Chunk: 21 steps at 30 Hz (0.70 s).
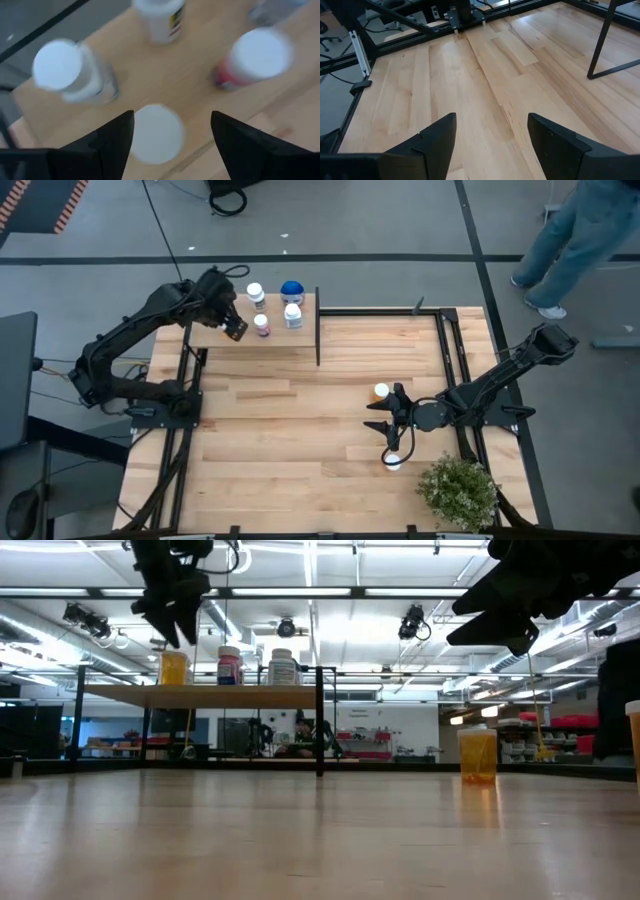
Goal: Pick and place medicine bottles onto shelf by color
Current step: Put the center orange pill bottle on the shelf, then put the top orange pill bottle on the shelf
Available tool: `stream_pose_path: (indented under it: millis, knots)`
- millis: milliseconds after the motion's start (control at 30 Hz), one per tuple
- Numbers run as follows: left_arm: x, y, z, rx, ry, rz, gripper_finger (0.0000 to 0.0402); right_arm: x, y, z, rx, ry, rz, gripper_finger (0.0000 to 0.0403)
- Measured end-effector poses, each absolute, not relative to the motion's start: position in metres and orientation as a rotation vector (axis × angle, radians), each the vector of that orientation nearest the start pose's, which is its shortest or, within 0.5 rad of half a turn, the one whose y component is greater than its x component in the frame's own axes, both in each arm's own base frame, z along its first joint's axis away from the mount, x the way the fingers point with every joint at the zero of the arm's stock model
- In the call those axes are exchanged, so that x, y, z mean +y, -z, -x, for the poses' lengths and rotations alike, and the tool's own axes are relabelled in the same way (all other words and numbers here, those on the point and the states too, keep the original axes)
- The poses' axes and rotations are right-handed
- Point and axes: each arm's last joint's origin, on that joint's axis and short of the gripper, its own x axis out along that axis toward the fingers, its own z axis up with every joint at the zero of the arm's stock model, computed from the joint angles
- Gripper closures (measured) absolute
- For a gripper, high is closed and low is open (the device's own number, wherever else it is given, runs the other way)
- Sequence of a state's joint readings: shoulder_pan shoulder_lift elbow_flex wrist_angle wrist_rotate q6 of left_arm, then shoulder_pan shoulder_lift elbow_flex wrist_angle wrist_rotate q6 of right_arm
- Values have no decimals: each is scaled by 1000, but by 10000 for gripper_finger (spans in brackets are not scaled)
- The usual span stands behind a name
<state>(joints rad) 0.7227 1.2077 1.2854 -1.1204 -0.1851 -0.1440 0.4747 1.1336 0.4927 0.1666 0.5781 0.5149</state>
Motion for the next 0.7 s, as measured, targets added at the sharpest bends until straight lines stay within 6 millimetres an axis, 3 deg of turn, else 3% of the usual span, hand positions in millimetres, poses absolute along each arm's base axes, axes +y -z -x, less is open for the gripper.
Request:
stream_pose_path:
  millis: [267,400,567,700]
  knots:
    - [125,-364,-159,843,-796,328,129,88,-202,-205,370,204,-275,150]
    - [111,-383,-156,771,-756,293,129,88,-202,-205,370,204,-276,150]
    - [87,-417,-151,624,-684,275,129,88,-202,-205,370,205,-277,150]
    - [62,-427,-152,556,-557,263,135,87,-202,-205,369,207,-277,150]
